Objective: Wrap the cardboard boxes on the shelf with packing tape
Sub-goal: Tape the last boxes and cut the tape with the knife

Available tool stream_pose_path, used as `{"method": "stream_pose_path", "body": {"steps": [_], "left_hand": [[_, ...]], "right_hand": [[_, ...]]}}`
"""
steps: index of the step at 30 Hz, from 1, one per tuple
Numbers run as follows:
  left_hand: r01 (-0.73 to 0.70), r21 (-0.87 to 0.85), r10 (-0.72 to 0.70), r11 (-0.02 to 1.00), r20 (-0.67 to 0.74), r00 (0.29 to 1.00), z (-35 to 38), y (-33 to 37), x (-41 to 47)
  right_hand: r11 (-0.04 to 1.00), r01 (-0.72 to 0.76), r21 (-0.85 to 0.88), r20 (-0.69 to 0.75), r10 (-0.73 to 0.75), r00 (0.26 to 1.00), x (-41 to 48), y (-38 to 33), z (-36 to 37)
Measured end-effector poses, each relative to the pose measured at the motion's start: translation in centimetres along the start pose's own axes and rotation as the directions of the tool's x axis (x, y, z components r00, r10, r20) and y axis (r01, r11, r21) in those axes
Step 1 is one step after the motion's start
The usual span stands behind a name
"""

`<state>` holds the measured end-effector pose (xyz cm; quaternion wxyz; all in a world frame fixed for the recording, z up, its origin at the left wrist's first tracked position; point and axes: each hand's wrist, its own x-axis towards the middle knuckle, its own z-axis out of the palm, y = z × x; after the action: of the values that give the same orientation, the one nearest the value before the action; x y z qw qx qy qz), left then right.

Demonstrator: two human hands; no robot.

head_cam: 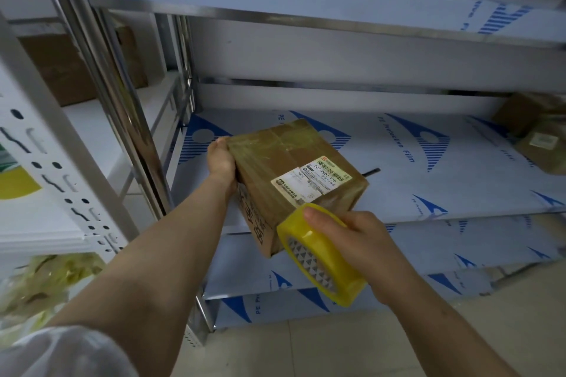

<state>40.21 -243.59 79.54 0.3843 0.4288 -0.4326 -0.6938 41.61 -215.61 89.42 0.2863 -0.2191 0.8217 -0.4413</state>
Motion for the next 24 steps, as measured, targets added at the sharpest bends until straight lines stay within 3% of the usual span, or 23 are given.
{"method": "stream_pose_path", "body": {"steps": [4,11,15,16,17,18,19,20,21,23,24], "left_hand": [[0.031,-0.064,-0.030,0.997,0.021,0.999,0.2,0.1,-0.3],[0.053,-0.023,-0.052,0.998,0.055,0.997,-0.3,1.0,-0.8],[0.151,-0.092,-0.152,0.984,0.005,0.988,-0.4,1.7,-0.5],[0.113,0.013,-0.112,0.994,-0.037,0.993,-0.3,1.9,0.1],[0.027,0.247,-0.009,0.969,-0.076,0.997,-0.2,2.2,0.5],[-0.081,0.549,0.144,0.832,-0.073,0.987,0.0,2.7,0.7],[-0.177,0.795,0.269,0.580,0.018,0.963,0.4,3.2,0.6],[-0.266,0.908,0.325,0.325,0.157,0.933,1.0,3.5,0.1],[-0.319,0.940,0.281,0.121,0.276,0.919,1.6,3.8,-0.3],[-0.356,0.932,0.145,-0.067,0.362,0.921,2.5,3.8,-0.5],[-0.354,0.932,0.127,-0.083,0.362,0.924,2.7,3.8,-0.4]], "right_hand": [[1.000,-0.017,-0.018,-0.028,0.017,0.999,0.4,1.8,0.8],[0.998,-0.051,0.026,-0.044,0.052,0.998,1.3,4.0,1.8],[0.999,-0.029,0.044,-0.040,0.031,0.999,1.8,4.8,2.0],[0.998,-0.028,0.047,-0.035,0.030,0.999,1.9,5.0,2.1],[0.998,-0.030,0.048,-0.027,0.031,0.999,2.0,5.1,2.2],[0.998,-0.028,0.047,-0.019,0.029,0.999,2.1,5.3,2.3],[0.999,-0.024,0.048,-0.015,0.024,1.000,2.1,5.4,2.4],[0.998,-0.019,0.052,-0.014,0.019,1.000,2.3,5.6,2.5],[0.998,-0.015,0.058,-0.014,0.016,1.000,2.4,5.6,2.5],[0.997,-0.008,0.074,-0.012,0.009,1.000,2.6,5.5,2.5],[0.997,-0.006,0.079,-0.009,0.007,1.000,2.7,5.6,2.5]]}}
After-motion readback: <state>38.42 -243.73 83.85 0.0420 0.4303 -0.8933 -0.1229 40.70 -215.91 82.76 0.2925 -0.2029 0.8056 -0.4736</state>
